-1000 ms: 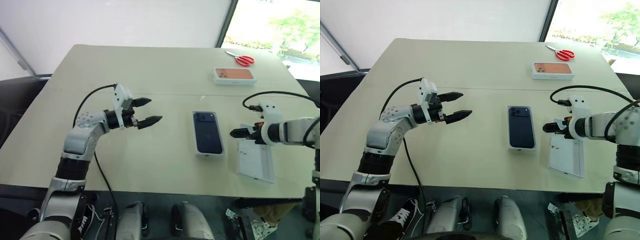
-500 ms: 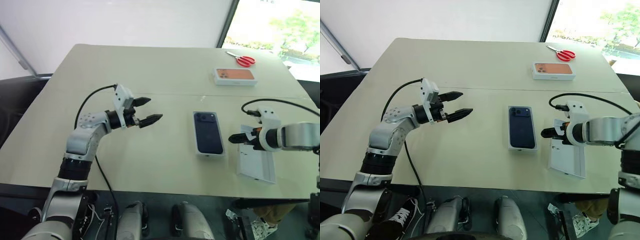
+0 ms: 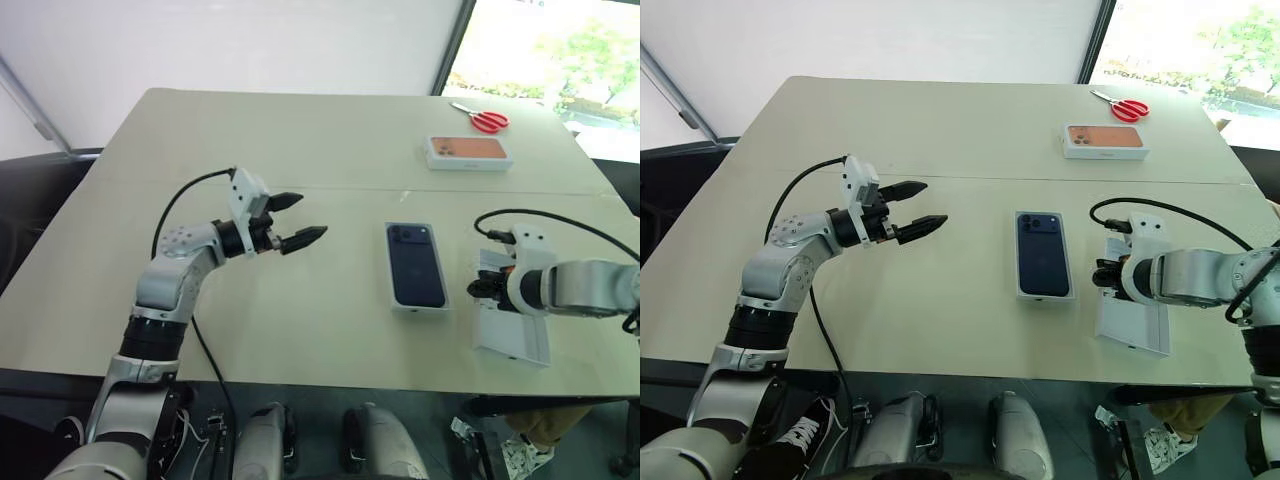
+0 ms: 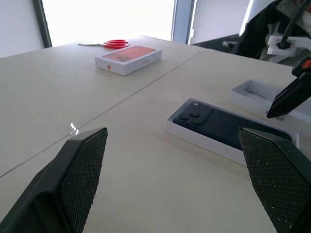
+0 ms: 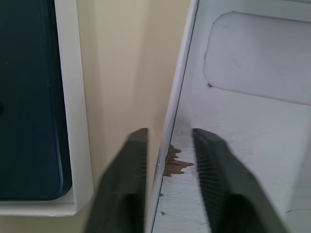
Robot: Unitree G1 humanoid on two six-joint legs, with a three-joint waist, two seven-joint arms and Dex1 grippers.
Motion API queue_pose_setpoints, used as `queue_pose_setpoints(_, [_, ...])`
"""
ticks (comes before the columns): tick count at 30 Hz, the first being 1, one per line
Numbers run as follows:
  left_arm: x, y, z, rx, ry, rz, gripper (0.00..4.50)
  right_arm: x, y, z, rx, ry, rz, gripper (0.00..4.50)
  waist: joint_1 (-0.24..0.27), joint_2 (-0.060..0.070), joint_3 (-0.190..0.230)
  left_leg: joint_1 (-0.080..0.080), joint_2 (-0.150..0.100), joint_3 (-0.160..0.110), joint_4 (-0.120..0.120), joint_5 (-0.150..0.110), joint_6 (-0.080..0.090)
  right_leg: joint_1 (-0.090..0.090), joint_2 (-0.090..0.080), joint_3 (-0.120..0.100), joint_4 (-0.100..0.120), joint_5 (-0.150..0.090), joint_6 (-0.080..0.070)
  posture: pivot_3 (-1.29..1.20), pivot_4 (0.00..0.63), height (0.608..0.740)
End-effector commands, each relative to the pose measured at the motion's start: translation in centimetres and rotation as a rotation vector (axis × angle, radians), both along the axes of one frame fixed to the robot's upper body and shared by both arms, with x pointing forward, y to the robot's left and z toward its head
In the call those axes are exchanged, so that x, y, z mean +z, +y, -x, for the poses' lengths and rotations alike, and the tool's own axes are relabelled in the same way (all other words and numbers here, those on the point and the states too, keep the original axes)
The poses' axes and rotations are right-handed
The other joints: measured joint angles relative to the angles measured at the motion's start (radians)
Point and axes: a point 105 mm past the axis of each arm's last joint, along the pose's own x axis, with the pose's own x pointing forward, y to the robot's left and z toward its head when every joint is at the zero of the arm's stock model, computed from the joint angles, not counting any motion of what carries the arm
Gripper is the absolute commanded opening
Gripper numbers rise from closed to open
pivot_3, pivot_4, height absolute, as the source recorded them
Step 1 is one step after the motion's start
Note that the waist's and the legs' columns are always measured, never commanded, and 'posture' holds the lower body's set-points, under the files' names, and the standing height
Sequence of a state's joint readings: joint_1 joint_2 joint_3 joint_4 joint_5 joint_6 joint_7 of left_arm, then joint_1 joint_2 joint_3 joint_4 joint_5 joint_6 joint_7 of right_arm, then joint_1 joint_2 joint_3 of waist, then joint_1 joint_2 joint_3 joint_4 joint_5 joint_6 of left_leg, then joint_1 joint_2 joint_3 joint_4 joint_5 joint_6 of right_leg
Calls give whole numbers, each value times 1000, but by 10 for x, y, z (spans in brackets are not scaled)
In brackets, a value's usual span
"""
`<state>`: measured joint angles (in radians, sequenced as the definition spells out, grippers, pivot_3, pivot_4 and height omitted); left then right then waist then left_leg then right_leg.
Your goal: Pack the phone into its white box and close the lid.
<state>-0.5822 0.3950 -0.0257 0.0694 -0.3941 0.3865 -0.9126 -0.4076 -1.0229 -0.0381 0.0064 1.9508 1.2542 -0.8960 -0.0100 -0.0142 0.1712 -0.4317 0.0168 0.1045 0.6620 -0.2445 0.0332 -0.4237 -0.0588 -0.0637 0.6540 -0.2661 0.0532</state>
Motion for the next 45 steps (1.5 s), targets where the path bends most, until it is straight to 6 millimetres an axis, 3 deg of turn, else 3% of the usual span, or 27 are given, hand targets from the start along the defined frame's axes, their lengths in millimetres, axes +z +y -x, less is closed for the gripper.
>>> queue_pose_setpoints(1, [12, -1, 3, -11, -52, -4, 4500, 8, 2, -2, 5, -27, 5, 56, 0, 0, 0, 0, 0, 0, 0, 0, 0, 0, 0, 0, 0, 0, 0, 0, 150, 740])
queue_pose_setpoints(14, [12, 0, 2, 6, -45, 3, 4500, 13, -1, -14, -17, -57, 25, 56, -1, 0, 0, 0, 0, 0, 0, 0, 0, 0, 0, 0, -1, 0, 0, 0, 150, 740])
queue_pose_setpoints(17, [11, 1, 1, 11, -39, 5, 4500, 31, 7, -29, 43, -148, 16, 56, -2, 0, 0, 0, 0, 0, 0, 0, 0, 0, 0, 1, -1, 0, 0, 0, 150, 740])
queue_pose_setpoints(21, [12, 4, -1, 25, -38, 11, 4500, 61, 16, -51, 217, -344, 186, 56, 0, 0, 0, -1, 1, 0, 0, 0, 0, -1, 1, 1, -1, 0, 0, 0, 150, 740])
queue_pose_setpoints(24, [12, 8, -4, 51, -43, 10, 4500, 81, 30, -67, 274, -482, 70, 56, 2, 0, 0, -4, 1, 0, 0, -1, 1, -3, 1, 1, -2, 0, 0, 0, 150, 740])
queue_pose_setpoints(25, [13, 9, -5, 54, -39, 14, 4500, 88, 37, -71, 279, -519, -23, 56, 2, 0, 0, -4, 1, 0, 0, -1, 1, -3, 1, 1, -2, 0, 0, 0, 150, 740])
queue_pose_setpoints(26, [13, 9, -6, 56, -38, 15, 4500, 98, 47, -75, 250, -556, -233, 56, 1, 0, 0, -4, 1, 0, 1, -1, 2, -3, 1, 1, -3, 0, 0, 0, 150, 740])
queue_pose_setpoints(29, [15, 11, -7, 64, -32, 29, 4500, 125, 63, -80, 279, -685, -487, 56, 1, 0, 0, -5, 1, 0, 2, -1, 2, -3, 1, 1, -3, 1, 1, 0, 150, 740])
queue_pose_setpoints(31, [16, 10, -7, 58, -21, 39, 4500, 137, 76, -79, 326, -735, -566, 56, 3, 0, 0, -6, 1, 0, 2, -1, 2, -4, 1, 0, -3, 2, 2, 0, 150, 740])
queue_pose_setpoints(36, [18, 8, -5, 53, -21, 43, 4500, 137, 113, -61, 450, -685, -817, 56, 0, 0, 0, -6, 1, 0, 2, -1, 2, -4, 0, 0, -3, 2, 2, 0, 150, 740])
queue_pose_setpoints(40, [18, 11, -7, 67, -22, 43, 4500, 134, 126, -57, 434, -644, -926, 56, -1, 0, 0, -6, 1, 0, 2, -1, 2, -4, 0, 0, -2, 2, 1, 0, 150, 740])
queue_pose_setpoints(45, [17, 7, -5, 65, -17, 55, 4500, 101, 137, -48, 406, -517, -963, 56, 0, 0, 0, -6, 0, 0, 2, -1, 2, -4, -1, 0, -2, 2, 1, 0, 150, 740])
